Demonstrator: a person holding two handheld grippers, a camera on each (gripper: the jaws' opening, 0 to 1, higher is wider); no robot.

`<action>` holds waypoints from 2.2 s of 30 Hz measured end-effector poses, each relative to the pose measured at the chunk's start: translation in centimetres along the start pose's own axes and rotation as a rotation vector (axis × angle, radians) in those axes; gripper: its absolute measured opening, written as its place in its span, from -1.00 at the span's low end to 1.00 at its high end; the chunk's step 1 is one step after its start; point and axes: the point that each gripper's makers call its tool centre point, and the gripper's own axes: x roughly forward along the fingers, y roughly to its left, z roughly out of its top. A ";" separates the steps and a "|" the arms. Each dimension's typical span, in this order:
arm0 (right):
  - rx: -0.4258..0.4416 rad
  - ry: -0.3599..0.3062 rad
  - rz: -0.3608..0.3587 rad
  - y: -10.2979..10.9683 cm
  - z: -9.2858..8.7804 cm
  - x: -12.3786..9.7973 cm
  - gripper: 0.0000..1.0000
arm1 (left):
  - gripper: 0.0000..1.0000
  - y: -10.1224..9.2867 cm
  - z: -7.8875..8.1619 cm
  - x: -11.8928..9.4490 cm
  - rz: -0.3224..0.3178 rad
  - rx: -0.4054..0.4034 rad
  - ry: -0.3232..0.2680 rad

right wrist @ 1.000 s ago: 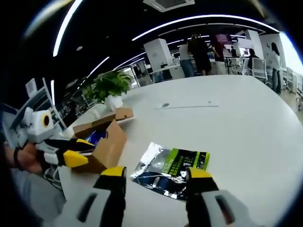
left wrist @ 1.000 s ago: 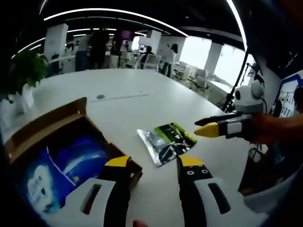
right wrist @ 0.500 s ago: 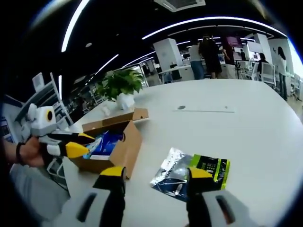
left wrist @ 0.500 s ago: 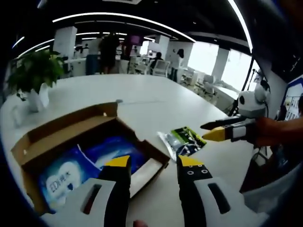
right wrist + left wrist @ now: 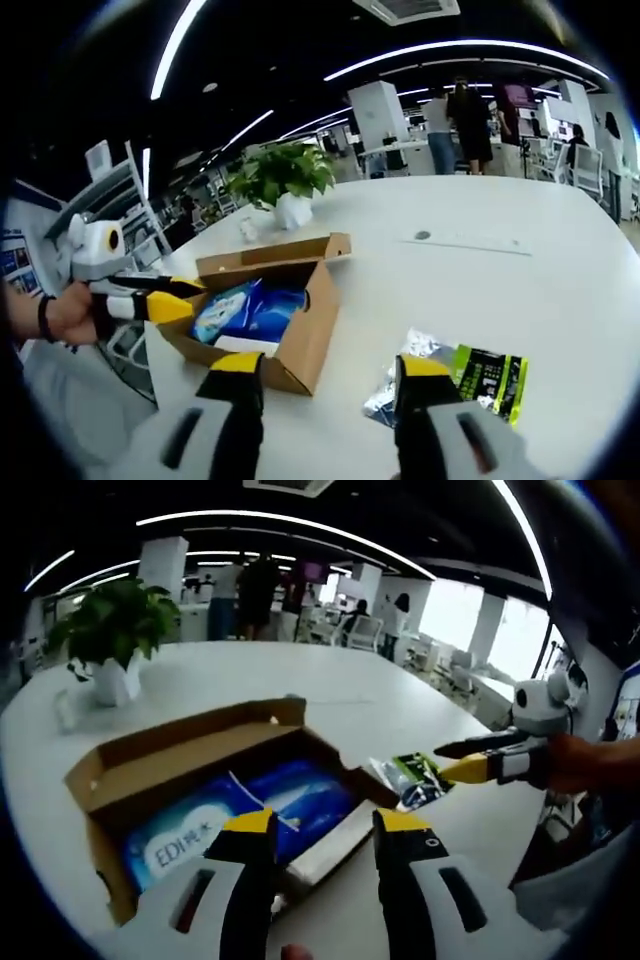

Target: Operate the shoe box by opening the lid, removing the specified soft item, and placing it in the target area until the item is outside and the box remains undamaged.

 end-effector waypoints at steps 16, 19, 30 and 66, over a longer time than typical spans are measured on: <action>-0.051 0.017 0.074 4.7 0.9 3.0 0.00 | -0.24 5.0 -0.9 -2.8 0.066 -0.029 0.003; -0.057 0.021 0.085 5.4 1.0 3.4 0.00 | -0.24 5.5 -1.1 -3.0 0.072 -0.032 0.010; -0.063 0.024 0.115 7.0 1.3 3.9 0.01 | -0.24 6.8 -1.3 -3.2 0.080 -0.046 0.006; -0.102 0.074 0.183 10.1 1.5 8.6 0.00 | -0.25 10.0 -2.2 -5.6 0.114 -0.057 0.019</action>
